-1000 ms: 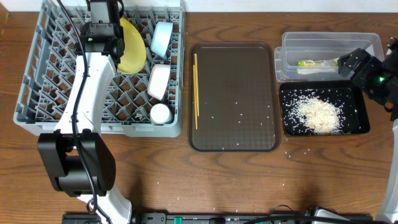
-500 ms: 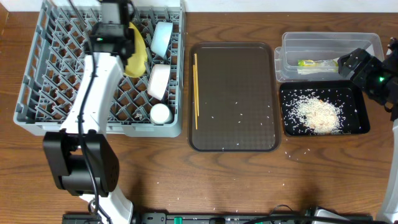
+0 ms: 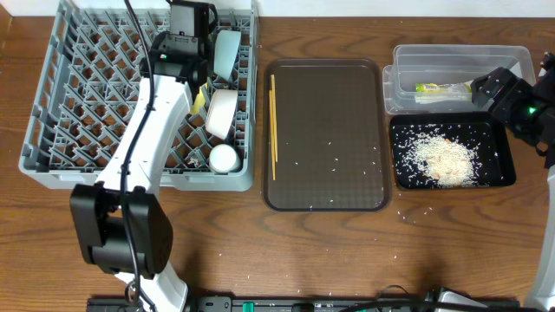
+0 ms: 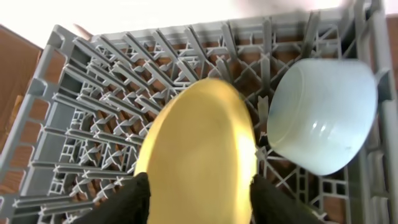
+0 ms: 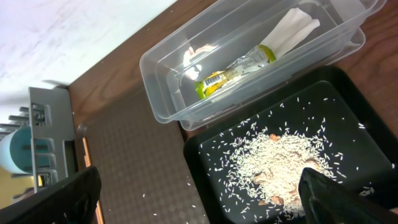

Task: Sort waste into correct bins and load items into the dishwasher
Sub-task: 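Move the left gripper to the wooden chopstick on the tray, then close the left gripper on the first chopstick and lift it, then carry the chopstick into the dish rack and open the left gripper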

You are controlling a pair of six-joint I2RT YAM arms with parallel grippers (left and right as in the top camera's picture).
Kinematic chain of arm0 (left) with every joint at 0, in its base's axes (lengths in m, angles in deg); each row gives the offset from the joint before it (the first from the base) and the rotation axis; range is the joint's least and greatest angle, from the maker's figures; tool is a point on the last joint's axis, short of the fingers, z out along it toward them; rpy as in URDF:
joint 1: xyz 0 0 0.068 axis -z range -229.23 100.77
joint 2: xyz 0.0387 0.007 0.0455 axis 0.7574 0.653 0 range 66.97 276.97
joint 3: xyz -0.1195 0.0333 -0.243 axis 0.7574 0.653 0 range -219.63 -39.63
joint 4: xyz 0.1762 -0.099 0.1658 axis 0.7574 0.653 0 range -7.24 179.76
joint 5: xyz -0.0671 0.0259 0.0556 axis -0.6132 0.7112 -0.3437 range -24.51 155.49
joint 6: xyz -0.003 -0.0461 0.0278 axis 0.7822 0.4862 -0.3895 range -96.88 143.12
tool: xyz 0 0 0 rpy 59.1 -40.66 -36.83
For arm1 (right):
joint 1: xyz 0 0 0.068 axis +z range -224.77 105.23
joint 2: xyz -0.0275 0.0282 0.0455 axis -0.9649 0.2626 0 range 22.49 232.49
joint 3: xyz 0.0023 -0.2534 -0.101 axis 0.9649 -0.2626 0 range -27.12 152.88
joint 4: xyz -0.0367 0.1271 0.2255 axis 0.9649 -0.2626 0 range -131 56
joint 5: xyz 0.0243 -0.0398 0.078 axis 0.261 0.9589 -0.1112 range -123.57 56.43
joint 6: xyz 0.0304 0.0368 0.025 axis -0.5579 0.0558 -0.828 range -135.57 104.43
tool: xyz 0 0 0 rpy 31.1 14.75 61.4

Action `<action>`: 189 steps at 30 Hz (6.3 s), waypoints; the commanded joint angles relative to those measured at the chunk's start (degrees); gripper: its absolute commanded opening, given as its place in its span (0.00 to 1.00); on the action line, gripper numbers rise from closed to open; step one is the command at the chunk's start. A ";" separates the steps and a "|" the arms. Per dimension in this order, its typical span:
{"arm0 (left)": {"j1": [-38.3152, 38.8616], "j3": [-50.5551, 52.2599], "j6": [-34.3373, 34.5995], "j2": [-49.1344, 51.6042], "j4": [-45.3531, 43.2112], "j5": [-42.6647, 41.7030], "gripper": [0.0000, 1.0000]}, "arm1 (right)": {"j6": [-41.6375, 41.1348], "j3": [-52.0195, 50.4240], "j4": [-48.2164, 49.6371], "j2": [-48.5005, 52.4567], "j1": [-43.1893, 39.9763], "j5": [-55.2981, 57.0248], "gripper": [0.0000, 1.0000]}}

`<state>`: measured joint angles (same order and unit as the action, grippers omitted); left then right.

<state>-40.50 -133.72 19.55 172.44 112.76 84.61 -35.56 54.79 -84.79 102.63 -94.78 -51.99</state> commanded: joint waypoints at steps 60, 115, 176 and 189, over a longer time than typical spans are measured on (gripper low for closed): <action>22.69 3.13 31.69 17.79 -2.58 -7.91 0.85 | -0.35 0.85 -0.02 0.11 -0.07 -0.04 0.99; 23.06 3.91 32.76 18.95 -5.07 -0.37 0.75 | -0.35 0.85 -0.02 0.11 -0.07 -0.04 0.99; 27.26 0.20 29.90 13.57 11.21 -21.40 0.08 | -0.35 0.85 -0.02 0.11 -0.07 -0.04 0.99; 13.29 0.22 13.68 -13.38 22.29 0.31 0.07 | -0.35 0.85 -0.02 0.11 -0.07 -0.04 0.99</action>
<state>-22.73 -133.89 40.47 158.61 132.41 78.07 -35.56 54.79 -84.90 102.63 -94.78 -51.99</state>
